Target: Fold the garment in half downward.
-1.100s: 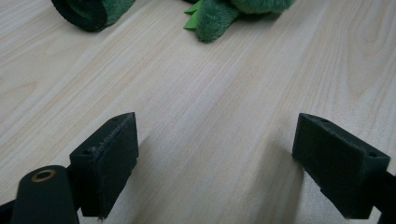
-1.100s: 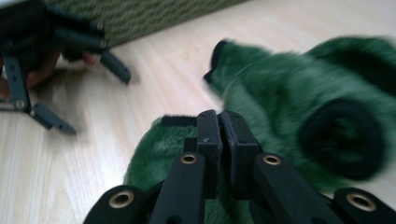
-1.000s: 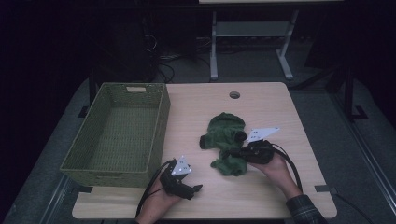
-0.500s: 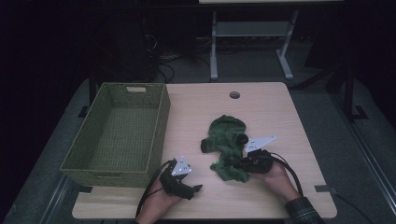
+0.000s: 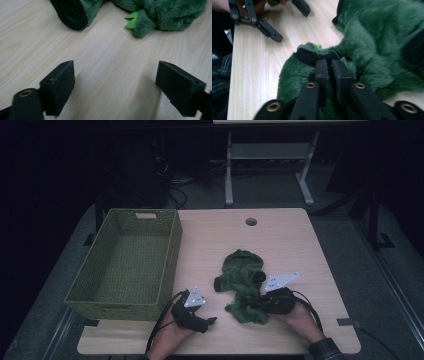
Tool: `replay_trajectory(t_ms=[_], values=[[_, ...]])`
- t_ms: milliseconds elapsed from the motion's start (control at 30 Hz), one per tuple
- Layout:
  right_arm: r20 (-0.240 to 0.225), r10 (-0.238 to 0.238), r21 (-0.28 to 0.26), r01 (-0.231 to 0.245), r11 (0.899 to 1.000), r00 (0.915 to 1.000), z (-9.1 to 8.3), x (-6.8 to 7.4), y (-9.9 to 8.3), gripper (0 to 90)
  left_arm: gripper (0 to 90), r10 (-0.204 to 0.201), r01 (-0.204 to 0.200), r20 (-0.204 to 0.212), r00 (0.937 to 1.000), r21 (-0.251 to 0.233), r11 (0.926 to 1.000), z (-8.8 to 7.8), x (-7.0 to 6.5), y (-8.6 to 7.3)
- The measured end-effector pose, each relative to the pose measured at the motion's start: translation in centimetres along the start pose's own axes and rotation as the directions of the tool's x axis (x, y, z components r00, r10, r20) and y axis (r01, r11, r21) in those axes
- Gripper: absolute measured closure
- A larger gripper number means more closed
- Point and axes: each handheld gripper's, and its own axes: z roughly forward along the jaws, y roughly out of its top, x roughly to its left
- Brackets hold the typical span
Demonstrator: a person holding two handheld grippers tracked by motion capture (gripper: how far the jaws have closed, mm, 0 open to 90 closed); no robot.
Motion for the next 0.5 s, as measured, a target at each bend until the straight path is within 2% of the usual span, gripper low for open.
replay_trajectory(t_ms=[133,267,300,367,500], values=[[0.019,0.010,-0.029,-0.010,1.000,0.9998,-1.1,-0.3,0.6,75.1,21.6,-0.004,0.004,0.006,1.0000,-0.058,0.9983,-0.7,-0.1,0.9],[0.019,0.013,-0.050,-0.012,0.999,0.9997,-1.8,-0.6,1.3,70.7,24.3,0.006,-0.005,0.008,0.9999,-0.071,0.9975,-1.0,0.0,2.0],[0.026,0.001,-0.051,0.000,0.999,0.9997,-1.9,-0.7,1.6,69.8,25.7,0.006,-0.006,0.010,0.9999,-0.074,0.9972,-1.1,0.0,2.2],[0.027,0.008,-0.065,-0.006,0.998,0.9996,-2.3,-0.8,2.1,68.9,28.3,-0.007,0.008,0.013,0.9999,-0.075,0.9971,-1.2,0.1,2.6],[0.032,0.014,-0.074,-0.011,0.997,0.9994,-2.6,-1.3,2.7,67.2,37.9,-0.012,0.015,0.031,0.9994,-0.078,0.9968,-1.3,0.5,3.7]])
